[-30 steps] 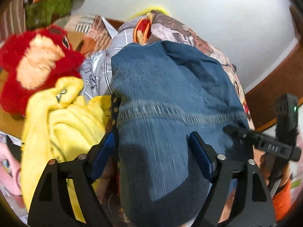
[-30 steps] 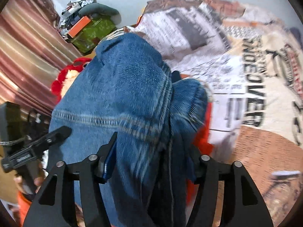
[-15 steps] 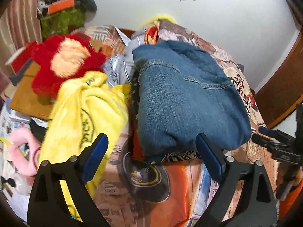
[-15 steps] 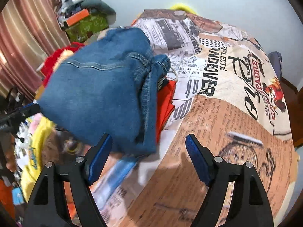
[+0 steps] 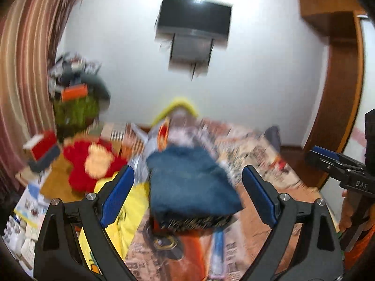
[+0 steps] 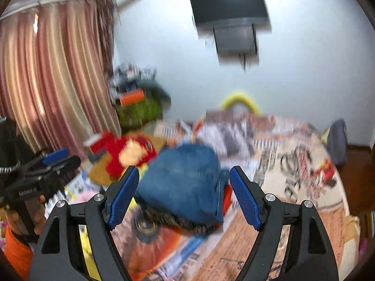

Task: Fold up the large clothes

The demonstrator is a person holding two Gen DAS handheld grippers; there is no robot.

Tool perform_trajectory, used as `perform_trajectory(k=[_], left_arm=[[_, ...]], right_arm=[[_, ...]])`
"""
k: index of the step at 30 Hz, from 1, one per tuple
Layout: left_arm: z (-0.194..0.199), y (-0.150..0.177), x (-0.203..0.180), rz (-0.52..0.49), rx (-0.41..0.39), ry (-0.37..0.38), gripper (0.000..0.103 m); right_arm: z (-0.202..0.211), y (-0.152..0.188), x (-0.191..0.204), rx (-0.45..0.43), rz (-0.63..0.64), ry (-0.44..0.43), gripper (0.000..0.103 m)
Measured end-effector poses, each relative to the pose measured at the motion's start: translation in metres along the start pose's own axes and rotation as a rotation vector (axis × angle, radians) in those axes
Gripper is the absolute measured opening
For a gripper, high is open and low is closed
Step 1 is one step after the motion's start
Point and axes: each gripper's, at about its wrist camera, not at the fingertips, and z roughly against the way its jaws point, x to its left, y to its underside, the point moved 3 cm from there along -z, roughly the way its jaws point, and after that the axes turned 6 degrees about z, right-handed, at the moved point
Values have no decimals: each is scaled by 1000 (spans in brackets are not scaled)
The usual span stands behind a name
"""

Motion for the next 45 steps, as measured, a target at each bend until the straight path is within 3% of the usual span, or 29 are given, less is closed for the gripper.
perform_trajectory(k=[4,9,13,18,21,25,45], left_arm=[[47,-7,-24,-16,-119,25,94],[97,4,-54,-102,-255,-26,94],[116,18,-64,-94,-288,-20,94],[121,35,-66,-93,-287,-54,95],[118,44,-65,-82,-268,-68,102],[110,52,-60,-60,-233,-90,102],[110,61,-55,-33,-216,-96,102]], right_arm=[[51,-13,14,-157,3,19,77],[90,-12,30,-268,31,23,77],[105,-4,43,-326,52,57,77],[102,7,50,-314,68,106,78],[96,12,54,-282,88,146,89],[97,13,56,-269,99,180,103],[99,28,50,-226,48,183,103]])
